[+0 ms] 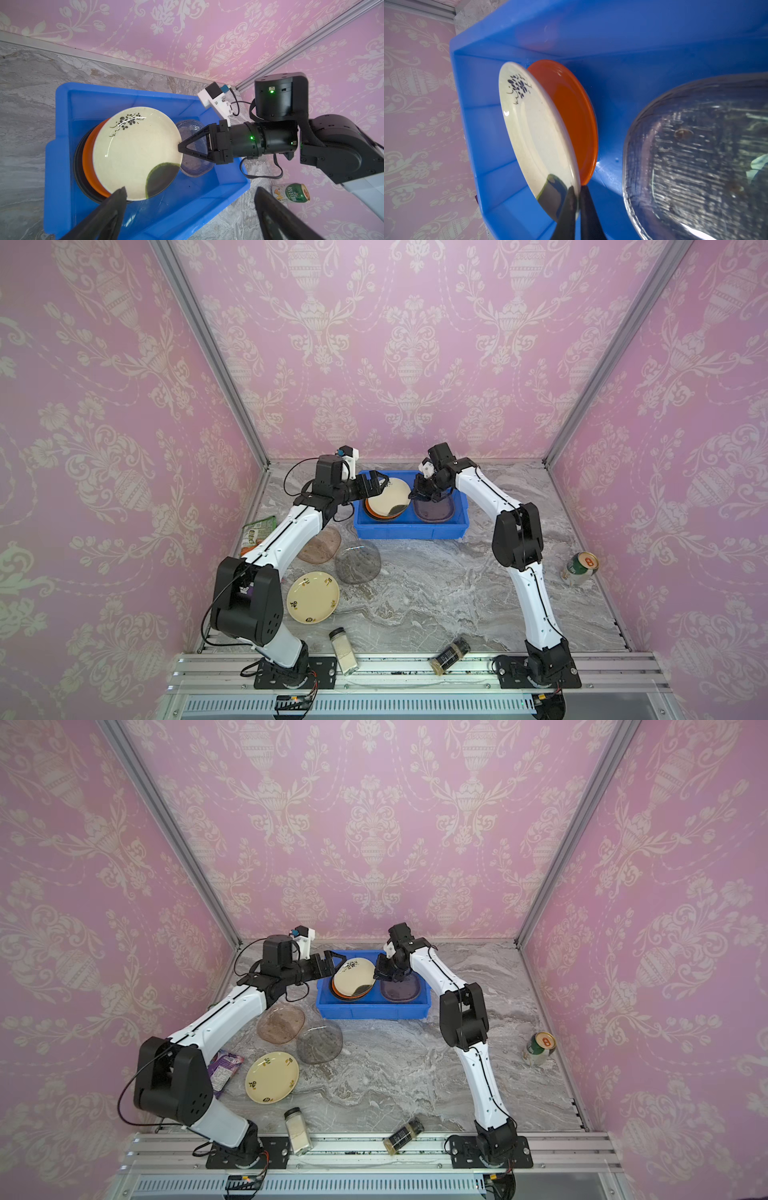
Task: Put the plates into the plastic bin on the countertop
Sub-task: 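Carry the cream printed plate over the bin with the right gripper, then lower the cream printed plate onto the orange plate with right gripper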
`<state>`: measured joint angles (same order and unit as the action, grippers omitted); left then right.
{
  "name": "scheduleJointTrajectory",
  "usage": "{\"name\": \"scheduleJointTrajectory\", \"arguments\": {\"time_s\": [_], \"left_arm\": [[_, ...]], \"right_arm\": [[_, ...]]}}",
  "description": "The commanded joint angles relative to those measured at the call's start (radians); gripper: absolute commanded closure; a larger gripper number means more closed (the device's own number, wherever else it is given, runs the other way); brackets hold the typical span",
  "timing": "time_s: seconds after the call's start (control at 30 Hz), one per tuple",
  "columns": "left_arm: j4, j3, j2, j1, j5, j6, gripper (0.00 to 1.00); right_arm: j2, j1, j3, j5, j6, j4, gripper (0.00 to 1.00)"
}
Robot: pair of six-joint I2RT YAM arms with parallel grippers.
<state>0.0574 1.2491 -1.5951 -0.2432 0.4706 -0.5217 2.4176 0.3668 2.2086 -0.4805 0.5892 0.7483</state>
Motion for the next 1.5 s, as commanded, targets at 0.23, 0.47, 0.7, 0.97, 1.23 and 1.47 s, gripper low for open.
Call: {"name": "scheduleJointTrajectory", "arguments": {"time_s": [0.23,0.47,0.7,0.97,1.23,1.47], "left_arm": [[-0.001,0.035,-0.015,0.008,0.025,0.002,0.02],[-0.005,0.033,-0.019,0.007,0.025,0.003,0.02],[0.015,0.035,-0.023,0.007,0.014,0.023,0.02],[0.028,0.03,-0.019,0.008,0.012,0.031,0.02],[0.031,0.02,-0.008,0.007,0.003,0.032,0.02],[0.031,0.009,0.0,0.008,0.004,0.022,0.02]], "right_arm": [[0.009,0.002,0.039,0.008,0.022,0.002,0.66],[0.008,-0.002,0.042,0.035,0.015,0.011,0.72],[0.058,0.001,0.075,0.025,0.042,0.001,0.88],[0.091,0.017,0.074,0.023,0.056,-0.006,0.89],[0.084,0.026,0.046,0.005,0.072,-0.049,0.92],[0.061,0.021,0.044,-0.001,0.061,-0.038,0.88]]}}
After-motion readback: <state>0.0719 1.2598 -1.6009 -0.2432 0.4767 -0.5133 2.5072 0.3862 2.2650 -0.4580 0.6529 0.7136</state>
